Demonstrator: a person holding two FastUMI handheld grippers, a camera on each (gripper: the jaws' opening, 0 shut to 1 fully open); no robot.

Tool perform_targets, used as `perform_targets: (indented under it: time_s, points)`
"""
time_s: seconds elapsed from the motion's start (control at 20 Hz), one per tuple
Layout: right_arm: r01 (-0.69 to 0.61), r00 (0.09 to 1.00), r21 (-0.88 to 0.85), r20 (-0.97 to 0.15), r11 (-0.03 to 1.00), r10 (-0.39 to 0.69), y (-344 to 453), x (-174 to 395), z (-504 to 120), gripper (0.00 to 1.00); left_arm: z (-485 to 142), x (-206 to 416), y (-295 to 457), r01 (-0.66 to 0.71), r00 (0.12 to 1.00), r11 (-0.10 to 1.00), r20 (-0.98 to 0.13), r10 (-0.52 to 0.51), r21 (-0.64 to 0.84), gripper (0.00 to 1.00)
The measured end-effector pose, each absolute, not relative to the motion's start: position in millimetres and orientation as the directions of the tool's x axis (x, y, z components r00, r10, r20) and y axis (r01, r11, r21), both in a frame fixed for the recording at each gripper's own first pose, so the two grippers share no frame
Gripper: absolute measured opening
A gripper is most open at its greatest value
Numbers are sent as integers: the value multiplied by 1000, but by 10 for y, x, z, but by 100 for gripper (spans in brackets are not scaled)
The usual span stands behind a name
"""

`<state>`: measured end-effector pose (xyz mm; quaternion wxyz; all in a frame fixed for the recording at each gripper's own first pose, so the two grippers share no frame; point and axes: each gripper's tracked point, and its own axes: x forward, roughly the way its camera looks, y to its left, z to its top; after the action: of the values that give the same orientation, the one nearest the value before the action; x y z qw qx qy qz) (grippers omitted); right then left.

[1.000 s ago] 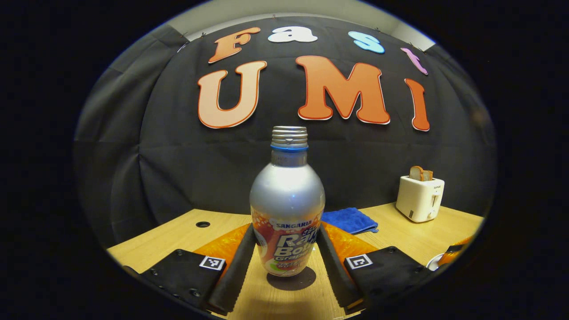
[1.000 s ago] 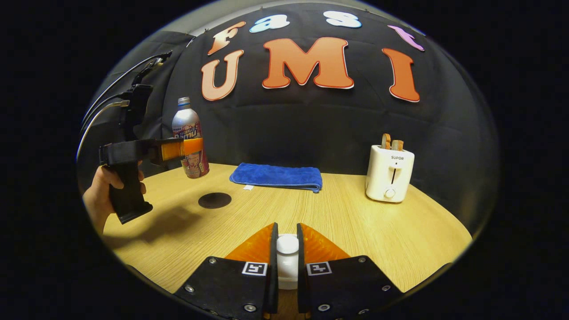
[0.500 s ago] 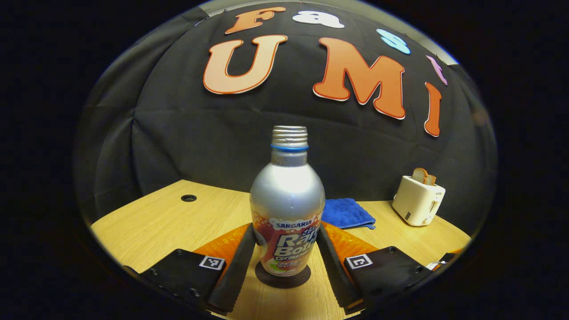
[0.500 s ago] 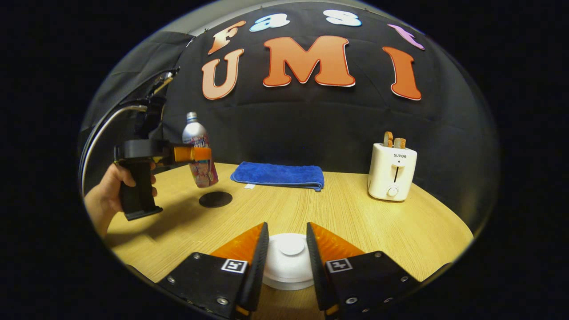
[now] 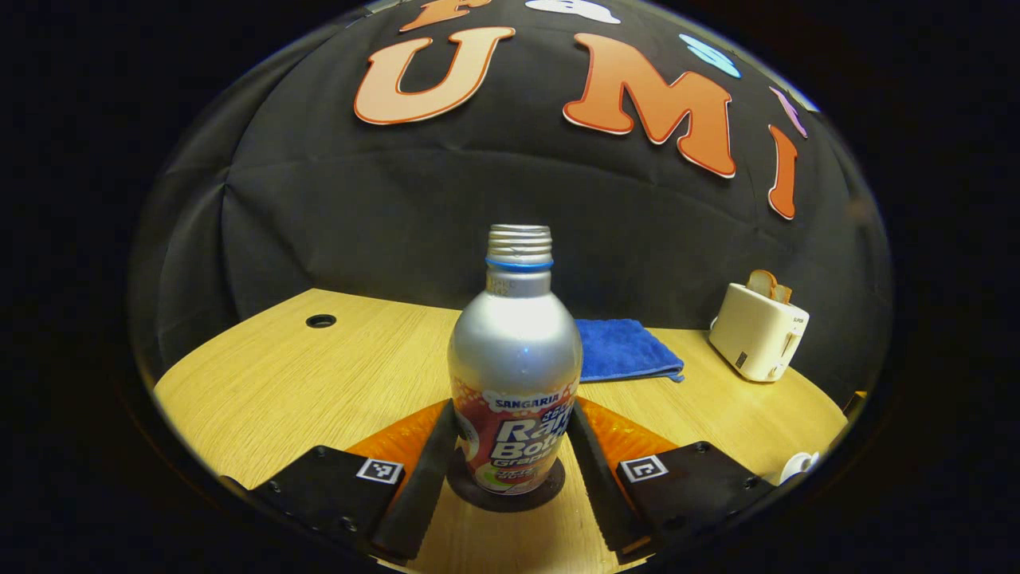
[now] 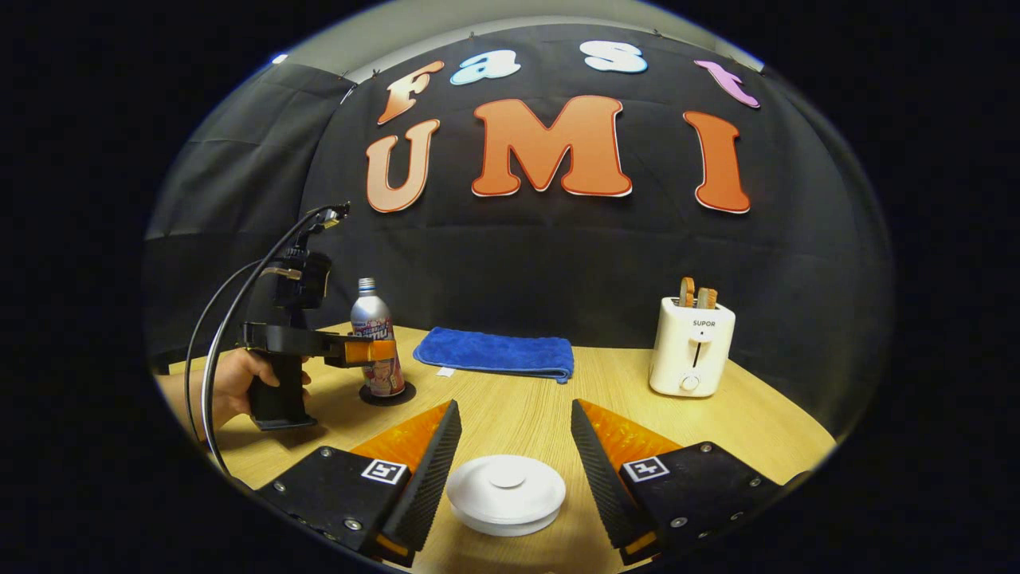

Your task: Open the teacup lid with one hand, grasp the water bottle and pour water into the teacup with the other hand; after pouring, place the water bottle on the coaster and then close the teacup lid.

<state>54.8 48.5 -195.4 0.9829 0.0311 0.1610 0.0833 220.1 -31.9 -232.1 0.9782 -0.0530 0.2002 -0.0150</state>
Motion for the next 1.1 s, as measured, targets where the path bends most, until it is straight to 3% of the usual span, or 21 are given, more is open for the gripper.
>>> perform_targets:
  time_s: [0.2,0.25,0.3,0.65,1.1]
  points:
    - [-136,937,99,-309,986,160,440,597,-1932,83,-2398,2213,-366,33,908,994,-413,-72,-101,88]
    - [-131,939,100,-307,986,156,426,606,-1931,84,-2405,2203,-390,42,905,994,-418,-79,-98,97]
    - [-129,940,104,-305,986,155,422,616,-1909,83,-2391,2189,-400,51,906,994,-415,-87,-98,99]
    - [-118,956,92,-258,989,138,445,631,-1644,83,-2136,1817,-382,54,915,993,-394,-90,-102,98]
    - [-135,976,56,-166,989,143,654,607,-1065,83,-871,1124,-175,25,990,999,-141,-29,-29,97]
